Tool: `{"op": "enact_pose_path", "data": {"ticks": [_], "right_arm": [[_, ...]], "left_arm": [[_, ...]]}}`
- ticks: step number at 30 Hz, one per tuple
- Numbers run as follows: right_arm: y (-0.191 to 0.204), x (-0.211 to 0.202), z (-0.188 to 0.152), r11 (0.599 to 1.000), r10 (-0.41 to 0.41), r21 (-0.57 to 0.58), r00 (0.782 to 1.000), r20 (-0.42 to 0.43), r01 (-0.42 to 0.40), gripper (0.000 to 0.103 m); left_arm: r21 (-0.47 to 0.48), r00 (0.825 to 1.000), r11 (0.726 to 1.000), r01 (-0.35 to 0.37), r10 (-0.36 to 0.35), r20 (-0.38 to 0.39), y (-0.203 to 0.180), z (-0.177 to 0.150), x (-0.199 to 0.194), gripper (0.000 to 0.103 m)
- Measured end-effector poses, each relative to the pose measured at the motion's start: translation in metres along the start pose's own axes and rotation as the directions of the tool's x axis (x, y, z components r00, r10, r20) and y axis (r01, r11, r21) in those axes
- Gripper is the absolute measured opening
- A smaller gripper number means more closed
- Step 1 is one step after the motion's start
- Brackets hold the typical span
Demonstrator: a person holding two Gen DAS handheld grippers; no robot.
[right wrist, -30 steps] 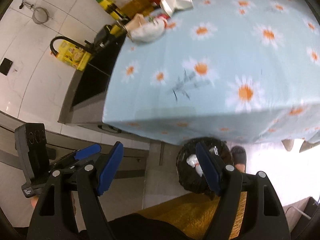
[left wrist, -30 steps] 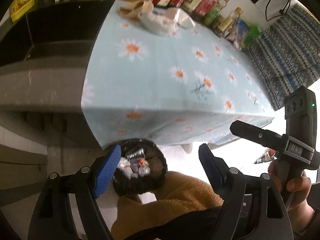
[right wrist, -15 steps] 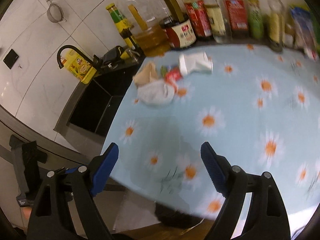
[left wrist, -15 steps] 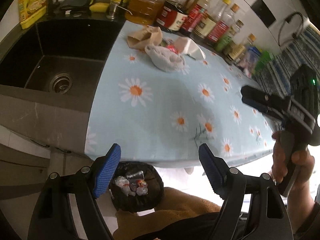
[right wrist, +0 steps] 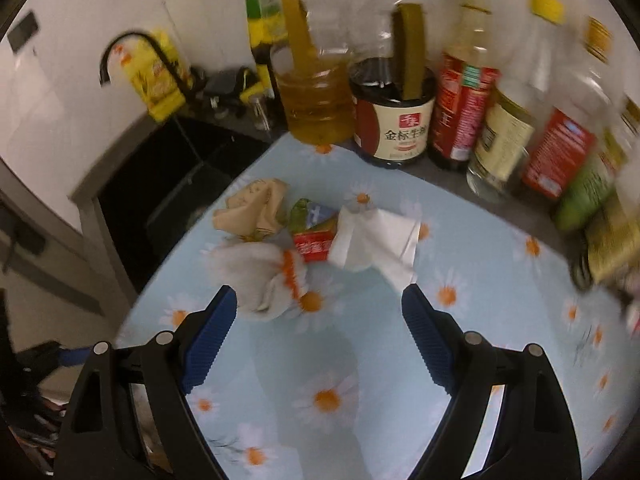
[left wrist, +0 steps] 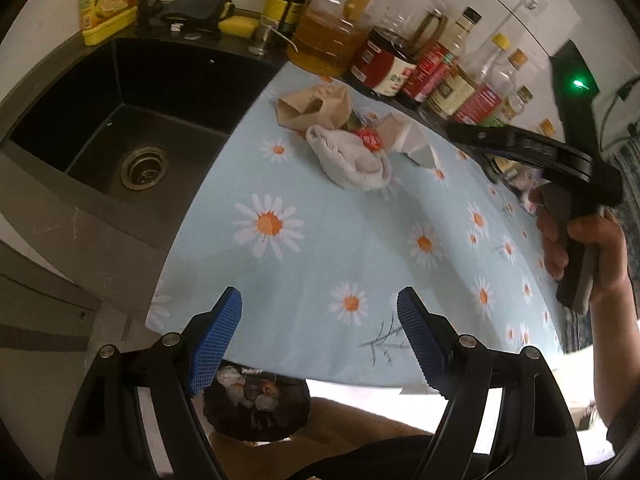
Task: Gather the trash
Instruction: 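Raise both tools back up over the table, then grasp the white paper napkin with the right tool while the left tool grasps the white knit glove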
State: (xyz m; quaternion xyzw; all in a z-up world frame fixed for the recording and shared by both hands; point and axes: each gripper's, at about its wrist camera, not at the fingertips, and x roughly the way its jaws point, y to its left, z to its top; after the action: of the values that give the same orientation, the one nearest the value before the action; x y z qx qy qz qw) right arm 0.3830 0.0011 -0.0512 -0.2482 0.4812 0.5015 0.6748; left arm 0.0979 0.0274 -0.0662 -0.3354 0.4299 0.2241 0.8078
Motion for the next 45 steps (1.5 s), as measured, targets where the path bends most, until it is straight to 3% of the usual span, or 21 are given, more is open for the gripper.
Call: {"op": "enact_pose_path", "data": {"ticks": [5, 9, 11, 18, 34, 45], "right_arm": [[-0.007, 0.041, 0.024, 0.996, -0.017, -0.087, 0.996, -0.085, 0.009, 0.083], [-0.012, 0.069, 0.031, 0.994, -0.019, -0.109, 0.988, -0.151, 0.002, 0.069], [-0.016, 0.077, 0.031, 0.994, -0.023, -0.105, 0.986, -0.167, 0.006, 0.069], [-0.020, 0.091, 0.031, 0.995, -0.009, -0.102, 0.981, -0.194, -0.011, 0.052], [-0.028, 0.068, 0.022, 0.994, 0.075, -0.070, 0.984, -0.161, -0.087, 0.048], [-0.055, 0.013, -0.006, 0.987, 0.162, 0.005, 0.984, -0.073, -0.162, 0.049]], "left_arm": [[-0.067, 0.999, 0.997, -0.041, 0.043, 0.031, -0.009, 0.004, -0.001, 0.078], [-0.109, 0.996, 0.991, -0.072, 0.076, 0.034, -0.015, -0.001, 0.002, 0.078], [-0.128, 0.995, 0.988, -0.086, 0.091, 0.032, -0.017, -0.004, 0.003, 0.078], [-0.186, 0.993, 0.976, -0.110, 0.115, 0.019, -0.017, -0.016, 0.010, 0.078], [-0.149, 0.991, 0.980, -0.129, 0.132, 0.007, -0.033, -0.011, 0.019, 0.078], [-0.019, 0.991, 0.991, -0.131, 0.131, -0.016, -0.059, 0.037, 0.052, 0.078]]}}
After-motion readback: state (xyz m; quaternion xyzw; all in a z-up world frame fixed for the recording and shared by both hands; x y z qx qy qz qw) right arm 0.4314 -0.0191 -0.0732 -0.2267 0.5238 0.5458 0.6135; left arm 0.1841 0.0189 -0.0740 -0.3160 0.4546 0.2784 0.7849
